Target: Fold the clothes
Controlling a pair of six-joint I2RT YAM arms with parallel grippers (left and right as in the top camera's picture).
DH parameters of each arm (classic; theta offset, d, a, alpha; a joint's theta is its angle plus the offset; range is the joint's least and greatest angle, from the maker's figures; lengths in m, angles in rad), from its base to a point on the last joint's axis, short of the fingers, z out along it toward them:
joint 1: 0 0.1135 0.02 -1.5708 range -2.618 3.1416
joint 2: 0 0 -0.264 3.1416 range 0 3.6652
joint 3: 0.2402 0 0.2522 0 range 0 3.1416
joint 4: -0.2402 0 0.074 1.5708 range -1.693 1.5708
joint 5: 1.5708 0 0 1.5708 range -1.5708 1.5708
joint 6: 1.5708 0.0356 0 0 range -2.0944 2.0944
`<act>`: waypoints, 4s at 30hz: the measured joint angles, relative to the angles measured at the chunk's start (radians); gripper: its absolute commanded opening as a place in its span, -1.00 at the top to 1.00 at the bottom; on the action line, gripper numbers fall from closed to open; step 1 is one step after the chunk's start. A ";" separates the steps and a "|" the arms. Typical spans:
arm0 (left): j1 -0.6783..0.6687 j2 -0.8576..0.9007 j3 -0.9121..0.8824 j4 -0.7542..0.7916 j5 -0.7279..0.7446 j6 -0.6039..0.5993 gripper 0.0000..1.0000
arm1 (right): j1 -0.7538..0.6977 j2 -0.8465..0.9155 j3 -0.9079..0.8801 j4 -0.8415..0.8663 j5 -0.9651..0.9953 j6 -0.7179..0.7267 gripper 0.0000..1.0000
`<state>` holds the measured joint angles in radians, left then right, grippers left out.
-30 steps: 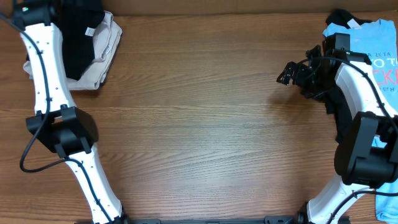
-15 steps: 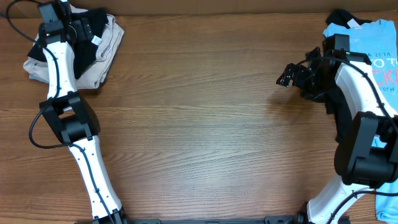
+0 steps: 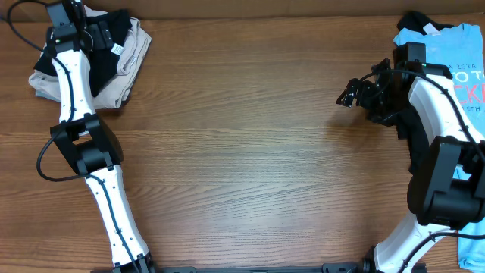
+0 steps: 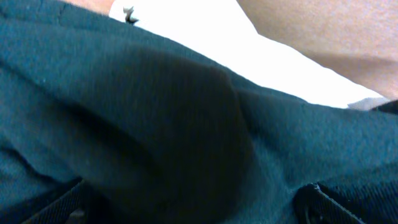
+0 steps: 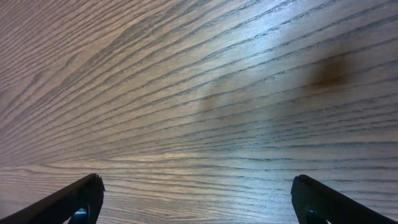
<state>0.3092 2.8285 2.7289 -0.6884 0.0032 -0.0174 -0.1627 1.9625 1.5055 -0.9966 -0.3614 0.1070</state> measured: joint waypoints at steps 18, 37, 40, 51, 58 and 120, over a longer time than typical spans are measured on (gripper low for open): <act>-0.015 -0.769 -0.010 -0.286 -0.030 0.021 -1.00 | -0.007 -0.096 0.723 -0.483 0.048 -0.104 -1.00; -0.015 -0.919 -0.007 -0.449 -0.030 0.021 -0.99 | -0.006 -0.418 1.110 -0.666 -0.102 0.198 -1.00; -0.015 -0.919 -0.007 -0.546 -0.029 0.021 -1.00 | -0.006 -0.406 1.110 -0.698 -0.098 0.203 -1.00; -0.015 -0.919 -0.007 -0.861 -0.030 0.024 -1.00 | 0.094 -0.394 1.110 -0.696 0.170 0.182 -1.00; -0.015 -0.919 -0.007 -0.894 -0.029 0.024 -1.00 | 0.130 -0.443 1.044 -0.602 0.257 0.180 -1.00; -0.015 -0.919 -0.007 -0.895 -0.030 0.024 -1.00 | 0.203 -1.949 -1.487 0.918 0.283 0.180 -1.00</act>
<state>0.2943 1.9095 2.7216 -1.5829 -0.0265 0.0067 0.0402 0.0139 0.0185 -0.0788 -0.0780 0.2874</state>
